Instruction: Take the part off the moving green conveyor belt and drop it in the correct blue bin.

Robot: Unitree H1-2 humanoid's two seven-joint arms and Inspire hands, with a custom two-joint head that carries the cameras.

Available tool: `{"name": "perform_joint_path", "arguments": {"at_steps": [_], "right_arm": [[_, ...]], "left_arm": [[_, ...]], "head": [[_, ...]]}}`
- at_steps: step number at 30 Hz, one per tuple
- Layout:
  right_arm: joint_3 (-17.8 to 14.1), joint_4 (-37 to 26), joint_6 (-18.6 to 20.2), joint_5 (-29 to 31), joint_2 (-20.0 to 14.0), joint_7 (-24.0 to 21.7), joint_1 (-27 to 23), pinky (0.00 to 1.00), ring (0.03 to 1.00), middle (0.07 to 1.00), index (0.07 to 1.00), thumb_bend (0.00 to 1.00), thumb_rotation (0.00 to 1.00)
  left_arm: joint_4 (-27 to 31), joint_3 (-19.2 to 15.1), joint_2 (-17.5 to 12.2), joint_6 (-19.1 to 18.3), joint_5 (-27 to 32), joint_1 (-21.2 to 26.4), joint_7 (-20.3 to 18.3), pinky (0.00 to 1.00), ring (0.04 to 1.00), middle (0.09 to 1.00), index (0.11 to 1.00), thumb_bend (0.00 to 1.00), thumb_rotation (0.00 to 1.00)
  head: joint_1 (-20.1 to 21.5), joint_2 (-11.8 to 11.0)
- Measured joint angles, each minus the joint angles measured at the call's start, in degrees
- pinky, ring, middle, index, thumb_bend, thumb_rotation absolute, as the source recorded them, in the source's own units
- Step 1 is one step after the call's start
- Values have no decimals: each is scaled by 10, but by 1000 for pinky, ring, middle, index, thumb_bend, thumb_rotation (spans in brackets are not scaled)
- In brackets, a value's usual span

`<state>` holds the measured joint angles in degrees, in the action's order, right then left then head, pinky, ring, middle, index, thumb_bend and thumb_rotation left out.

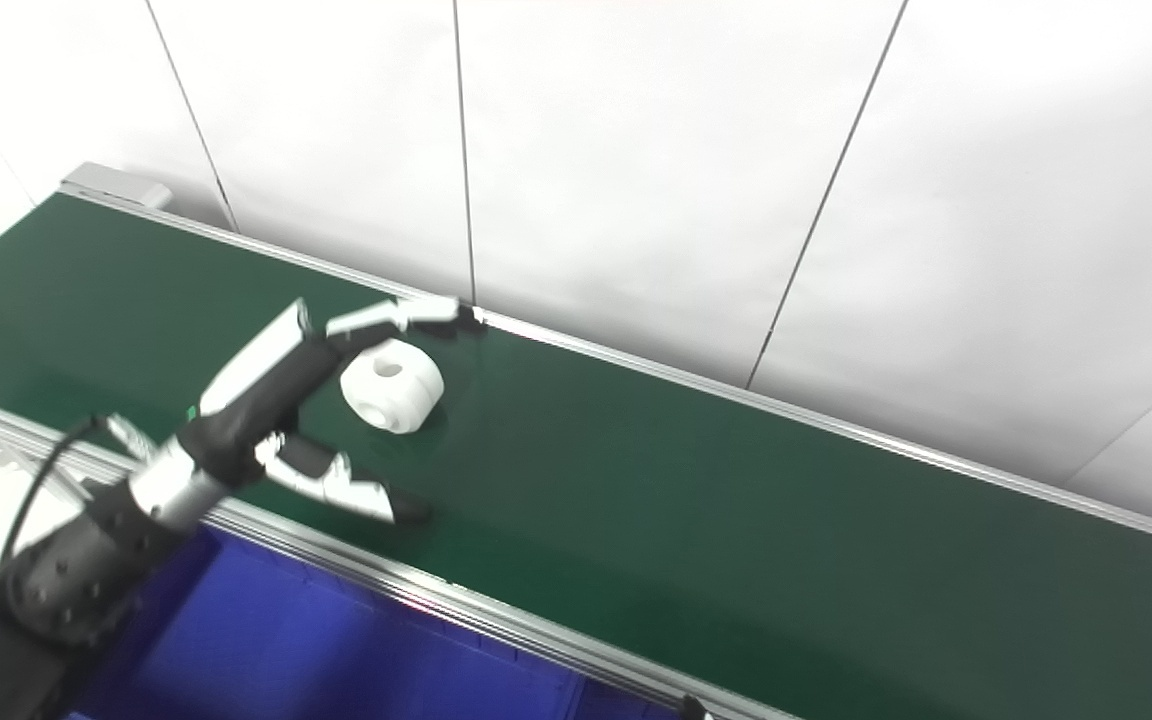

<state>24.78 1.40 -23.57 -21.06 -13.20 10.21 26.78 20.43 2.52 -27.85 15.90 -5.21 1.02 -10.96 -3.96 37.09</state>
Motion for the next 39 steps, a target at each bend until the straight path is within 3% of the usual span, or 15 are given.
{"name": "perform_joint_path", "arguments": {"at_steps": [6,11,15,17,20,27,36,39], "right_arm": [[15,-3,0,5,-6,19,-2,808,898,930,952,689,581],[21,-4,0,10,-10,21,-4,848,903,926,951,710,578],[22,-14,0,19,-13,23,-6,844,905,930,950,720,571],[23,-16,0,21,-13,23,-8,842,907,933,949,717,570],[26,-17,0,24,-15,24,-9,822,897,929,948,718,572],[36,-18,0,25,-21,45,-12,784,875,922,944,723,581],[38,-22,0,26,-31,54,-13,829,886,923,948,722,594],[37,-25,0,26,-32,54,-13,868,902,925,951,715,597]], "left_arm": [[-82,-2,-18,-12,-20,72,-35,839,871,883,834,755,154],[-153,6,-23,-18,-60,115,-52,850,891,907,851,797,126],[-200,36,-25,-56,-133,148,-69,836,898,923,863,832,155],[-208,51,-25,-85,-169,160,-78,840,907,922,857,847,117],[-223,62,-23,-116,-194,172,-82,849,914,920,844,857,66],[-277,93,-13,-122,-215,188,-86,837,926,936,855,885,16],[-309,129,-2,-128,-227,188,-104,845,945,968,872,914,2],[-311,137,0,-145,-225,188,-124,903,970,985,877,925,7]], "head": [[7,11],[1,13],[-2,15],[-3,14],[-5,17],[-14,22],[-24,26],[-30,27]]}}
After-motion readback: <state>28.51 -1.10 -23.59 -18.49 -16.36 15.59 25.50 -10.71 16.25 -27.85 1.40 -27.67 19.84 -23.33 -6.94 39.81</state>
